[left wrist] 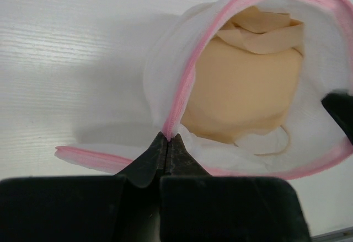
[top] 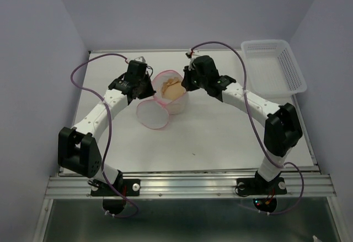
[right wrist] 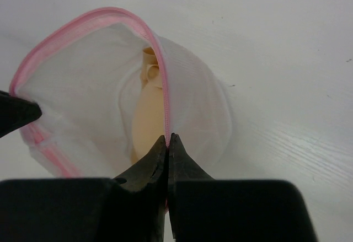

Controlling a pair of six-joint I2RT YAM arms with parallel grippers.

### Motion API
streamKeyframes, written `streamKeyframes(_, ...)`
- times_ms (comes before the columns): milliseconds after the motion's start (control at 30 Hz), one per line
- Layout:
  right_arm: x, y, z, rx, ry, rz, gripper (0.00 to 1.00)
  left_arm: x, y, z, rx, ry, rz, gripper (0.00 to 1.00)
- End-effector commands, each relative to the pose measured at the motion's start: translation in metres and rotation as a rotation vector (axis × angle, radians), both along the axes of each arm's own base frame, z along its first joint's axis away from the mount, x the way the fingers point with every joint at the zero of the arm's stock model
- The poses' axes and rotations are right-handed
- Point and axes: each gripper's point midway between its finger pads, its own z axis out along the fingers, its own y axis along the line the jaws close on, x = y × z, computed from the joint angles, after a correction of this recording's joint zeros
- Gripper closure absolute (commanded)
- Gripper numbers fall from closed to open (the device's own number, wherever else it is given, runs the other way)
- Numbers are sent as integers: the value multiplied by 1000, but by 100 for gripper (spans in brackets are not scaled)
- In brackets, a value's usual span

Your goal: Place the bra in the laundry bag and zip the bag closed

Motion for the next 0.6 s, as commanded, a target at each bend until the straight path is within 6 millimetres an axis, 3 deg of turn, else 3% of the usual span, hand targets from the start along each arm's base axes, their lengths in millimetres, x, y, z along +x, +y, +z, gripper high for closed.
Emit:
streamKeyframes(0, -6, -10, 47, 68, -117, -8, 99, 12, -1, 17, 12, -55, 5, 100)
streamKeyframes(67, -10, -12, 43, 70, -102, -13, 99, 14, -3, 16, 10, -48, 1, 100)
streamKeyframes(267, -16, -26, -1, 28, -22, -84, 99, 17, -8, -2, 14, -1, -11, 100)
streamKeyframes(300, -16, -27, -5, 23, -13, -92, 99, 18, -9, -3, 11, 2, -16, 96)
streamKeyframes(367, -18, -31, -14, 9, 1, -107, 99, 16, -15, -3, -13, 7, -40, 83)
streamKeyframes(433, -17, -33, -16, 6, 2, -122, 99, 16, -15, 0, -19, -2, -43, 55)
streamKeyframes(467, -16, -40, -16, -9, -8, -151, 99, 14, -14, -1, -18, -4, -42, 49)
streamKeyframes(500, -15, -42, -15, -16, -15, -161, 99, 14, -14, 6, -24, -28, -38, 34)
streamKeyframes(567, -15, -47, -12, -21, -28, -181, 99, 11, -11, 10, -31, -47, -22, 20)
